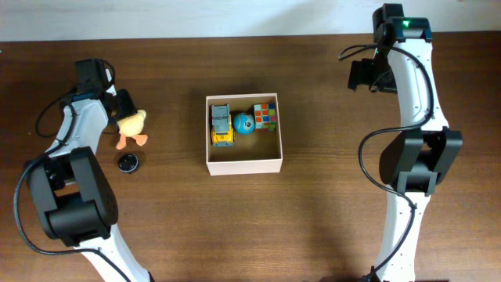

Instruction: Pack container

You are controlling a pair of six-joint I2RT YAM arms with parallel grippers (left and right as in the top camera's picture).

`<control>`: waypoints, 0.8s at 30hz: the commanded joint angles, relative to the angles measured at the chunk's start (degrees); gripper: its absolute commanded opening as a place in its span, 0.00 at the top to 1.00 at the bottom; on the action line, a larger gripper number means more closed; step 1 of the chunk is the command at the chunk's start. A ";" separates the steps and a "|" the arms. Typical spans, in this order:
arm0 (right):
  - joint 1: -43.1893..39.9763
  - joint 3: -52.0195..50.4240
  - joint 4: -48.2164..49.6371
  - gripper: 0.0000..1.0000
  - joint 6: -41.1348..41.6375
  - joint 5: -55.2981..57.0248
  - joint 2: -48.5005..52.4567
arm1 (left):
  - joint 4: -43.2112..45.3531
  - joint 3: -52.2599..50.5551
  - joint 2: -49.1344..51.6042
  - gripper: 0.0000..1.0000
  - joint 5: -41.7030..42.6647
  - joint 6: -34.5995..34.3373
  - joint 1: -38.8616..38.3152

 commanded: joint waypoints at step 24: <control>-0.37 0.00 0.00 0.01 0.70 0.33 0.13 | -0.70 3.87 0.50 0.39 6.01 -1.81 0.31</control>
